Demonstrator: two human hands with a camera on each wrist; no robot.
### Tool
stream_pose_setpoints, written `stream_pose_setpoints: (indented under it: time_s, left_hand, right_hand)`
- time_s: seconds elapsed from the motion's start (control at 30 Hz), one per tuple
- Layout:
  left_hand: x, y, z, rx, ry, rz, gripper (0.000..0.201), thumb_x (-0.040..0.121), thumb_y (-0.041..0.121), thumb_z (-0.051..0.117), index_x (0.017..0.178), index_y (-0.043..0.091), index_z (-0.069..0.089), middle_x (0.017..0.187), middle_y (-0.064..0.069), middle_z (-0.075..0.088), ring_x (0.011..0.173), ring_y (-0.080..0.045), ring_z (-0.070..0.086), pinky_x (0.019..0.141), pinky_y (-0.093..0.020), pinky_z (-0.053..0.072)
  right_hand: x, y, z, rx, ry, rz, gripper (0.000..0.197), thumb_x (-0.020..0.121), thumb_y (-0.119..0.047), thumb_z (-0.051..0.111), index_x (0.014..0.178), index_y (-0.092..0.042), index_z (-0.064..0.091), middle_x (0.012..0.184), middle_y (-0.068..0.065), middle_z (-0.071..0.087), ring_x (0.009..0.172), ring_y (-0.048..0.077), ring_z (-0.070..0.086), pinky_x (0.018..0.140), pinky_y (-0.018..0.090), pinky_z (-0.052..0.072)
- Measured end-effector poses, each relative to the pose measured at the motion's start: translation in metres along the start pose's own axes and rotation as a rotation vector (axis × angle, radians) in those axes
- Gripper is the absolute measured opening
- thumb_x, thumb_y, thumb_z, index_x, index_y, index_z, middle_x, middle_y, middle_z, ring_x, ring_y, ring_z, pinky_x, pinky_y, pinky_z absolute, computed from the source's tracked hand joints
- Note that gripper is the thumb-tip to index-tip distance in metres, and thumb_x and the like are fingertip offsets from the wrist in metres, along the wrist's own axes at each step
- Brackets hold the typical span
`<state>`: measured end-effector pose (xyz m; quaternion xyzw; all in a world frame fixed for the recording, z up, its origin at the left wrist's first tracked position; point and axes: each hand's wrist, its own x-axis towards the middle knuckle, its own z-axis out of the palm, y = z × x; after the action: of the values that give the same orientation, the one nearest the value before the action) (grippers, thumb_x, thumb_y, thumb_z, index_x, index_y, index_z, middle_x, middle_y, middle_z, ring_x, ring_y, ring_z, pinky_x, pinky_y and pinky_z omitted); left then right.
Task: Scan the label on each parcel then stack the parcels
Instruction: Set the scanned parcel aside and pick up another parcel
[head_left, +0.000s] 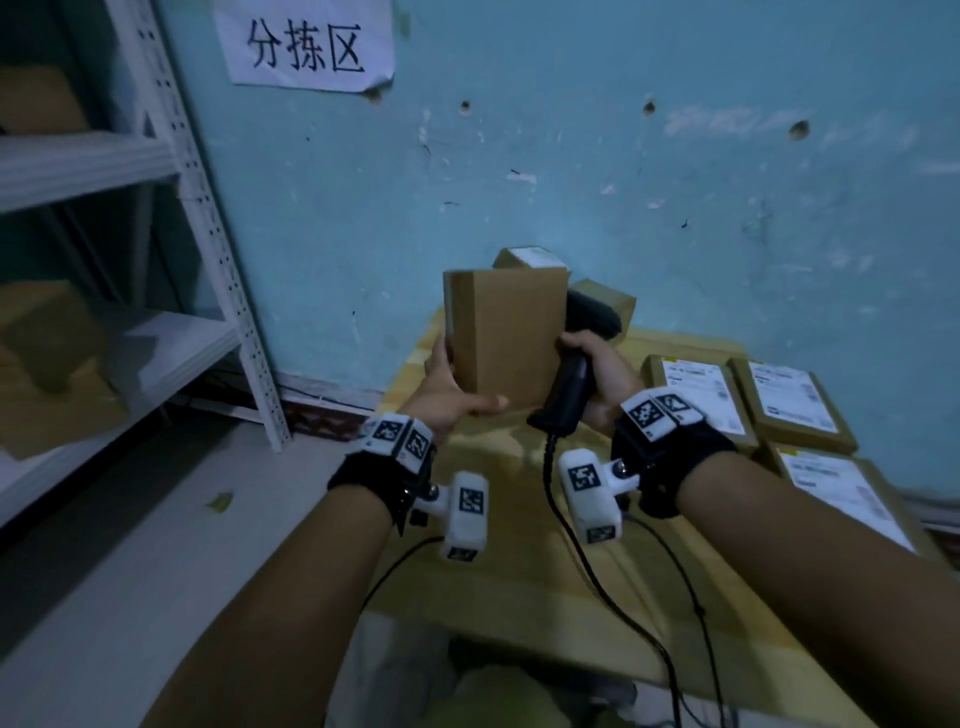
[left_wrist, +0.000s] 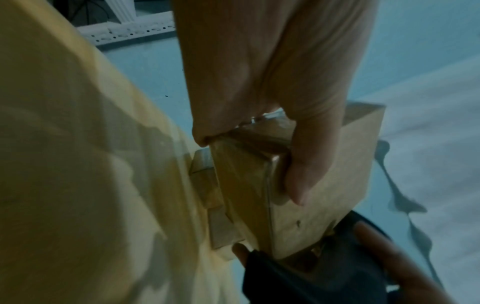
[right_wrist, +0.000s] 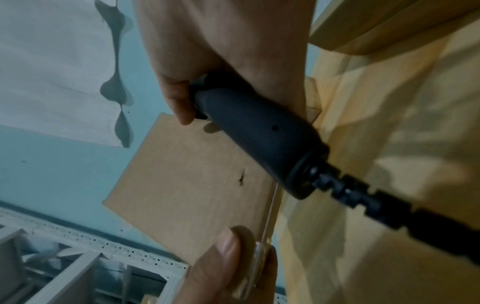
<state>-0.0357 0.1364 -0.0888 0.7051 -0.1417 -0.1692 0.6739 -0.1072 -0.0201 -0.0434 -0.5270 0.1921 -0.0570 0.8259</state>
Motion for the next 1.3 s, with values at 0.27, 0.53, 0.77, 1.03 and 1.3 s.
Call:
stream_pose_setpoints:
  time_s: [0.27,0.53,0.77,1.03,1.3]
  left_hand:
    - [-0.065,-0.038,0.017,0.23,-0.028,-0.141,0.122,0.061,0.011,0.086,0.149,0.019,0.001,0.152,-0.008,0.019,0.139,-0.029,0.027,0.112,-0.049,0.032]
    - [-0.087,-0.056,0.027,0.021,-0.068,-0.133,0.104,0.076,0.003,0.073,0.15,0.02,0.002,0.152,-0.01,0.029,0.136,-0.027,0.035,0.105,-0.038,0.039]
    - [-0.084,-0.064,0.026,-0.026,-0.052,-0.122,0.093,0.078,0.008,0.072,0.148,0.018,0.013,0.146,-0.011,0.036,0.126,-0.025,0.043,0.092,-0.035,0.044]
    - [-0.079,-0.066,0.027,-0.093,-0.072,-0.131,0.089,0.077,0.015,0.073,0.147,0.014,0.018,0.144,-0.011,0.04,0.129,-0.028,0.042,0.107,-0.042,0.039]
    - [-0.072,-0.07,0.03,-0.352,-0.014,-0.09,0.053,0.101,0.031,0.03,0.146,0.004,0.023,0.146,-0.008,0.039,0.133,-0.02,0.038,0.101,-0.025,0.037]
  right_hand:
    - [-0.063,0.043,-0.023,-0.198,0.19,0.11,0.038,0.081,-0.027,0.061,0.111,-0.004,0.06,0.099,0.017,0.066,0.088,0.031,0.062,0.094,0.047,0.048]
    - [-0.087,0.051,-0.021,-0.365,0.299,-0.001,0.036,0.084,-0.019,0.066,0.113,0.002,0.058,0.093,0.012,0.065,0.094,0.031,0.061,0.098,0.045,0.047]
    - [-0.097,0.052,-0.017,-0.537,0.333,-0.062,0.042,0.089,-0.017,0.061,0.121,0.009,0.053,0.124,0.024,0.058,0.102,0.033,0.057,0.073,0.029,0.044]
    - [-0.089,0.054,-0.018,-0.584,0.368,-0.065,0.049,0.088,-0.024,0.063,0.121,0.01,0.051,0.108,0.019,0.056,0.092,0.028,0.053,0.093,0.041,0.046]
    - [-0.081,0.06,-0.023,-0.586,0.382,-0.062,0.047,0.09,-0.026,0.06,0.122,0.006,0.051,0.108,0.015,0.056,0.108,0.033,0.057,0.078,0.031,0.043]
